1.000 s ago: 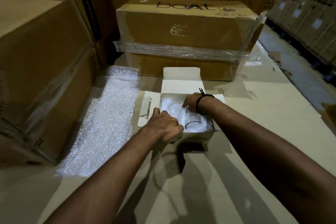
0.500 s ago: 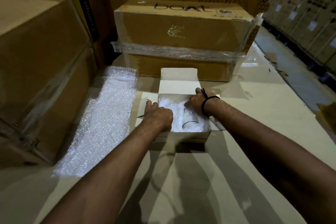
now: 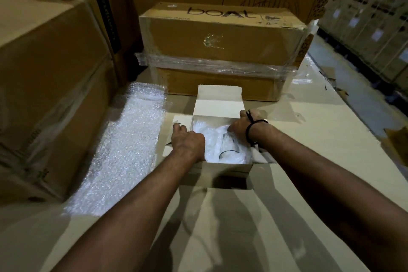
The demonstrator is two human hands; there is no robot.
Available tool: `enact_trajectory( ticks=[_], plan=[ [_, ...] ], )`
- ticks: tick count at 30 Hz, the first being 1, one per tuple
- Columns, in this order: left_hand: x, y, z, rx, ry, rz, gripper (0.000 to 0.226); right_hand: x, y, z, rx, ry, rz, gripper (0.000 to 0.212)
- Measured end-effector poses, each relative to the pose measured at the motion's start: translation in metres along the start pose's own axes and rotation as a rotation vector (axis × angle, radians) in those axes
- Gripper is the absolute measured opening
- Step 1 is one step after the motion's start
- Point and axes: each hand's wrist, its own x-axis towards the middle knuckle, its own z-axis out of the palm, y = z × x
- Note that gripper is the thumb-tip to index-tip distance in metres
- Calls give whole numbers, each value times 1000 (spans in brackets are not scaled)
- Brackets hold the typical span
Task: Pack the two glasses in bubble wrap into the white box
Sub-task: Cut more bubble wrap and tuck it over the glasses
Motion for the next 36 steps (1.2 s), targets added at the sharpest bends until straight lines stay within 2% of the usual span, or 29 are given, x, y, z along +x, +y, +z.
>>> enact_trajectory(
  ticks=[5, 7, 10, 13, 17, 20, 23, 25, 27, 29, 31, 33, 36],
  plan=[
    [0, -2, -1, -19, -8, 33, 35, 4, 8, -8, 121, -23, -55, 41],
    [-1, -9, -1, -102, 13, 40, 32, 9, 9, -16, 198, 27, -62, 49],
    [-5, -13, -2, -257, 52, 117, 33, 12, 6, -17, 329, -4, -70, 56],
    [-14, -9, 0, -276, -41, 222, 48, 12, 2, -12, 335, -39, -57, 60],
    [-21, -6, 5, -246, -82, 229, 53, 12, 2, -14, 432, -90, -53, 46],
    [-32, -12, 11, -327, 30, 277, 46, 5, 5, -13, 492, -37, -47, 43],
    [-49, -31, 42, -565, 361, 310, 40, -7, 6, -11, 643, 47, 23, 51],
    [-63, -50, 71, -758, 657, 217, 34, -20, 4, -10, 744, 148, 28, 53],
    [-80, -74, 100, -864, 784, 7, 29, -32, -9, -7, 860, 257, 16, 46],
    [-96, -97, 129, -846, 710, -191, 34, -46, -32, -10, 936, 354, -28, 38],
    [-108, -116, 151, -757, 546, -309, 39, -59, -61, -19, 928, 451, -86, 34],
    [-116, -127, 160, -673, 406, -366, 35, -71, -93, -29, 900, 555, -120, 29],
    [-116, -135, 157, -644, 400, -376, 17, -85, -146, -39, 895, 703, -196, 27]
  ],
)
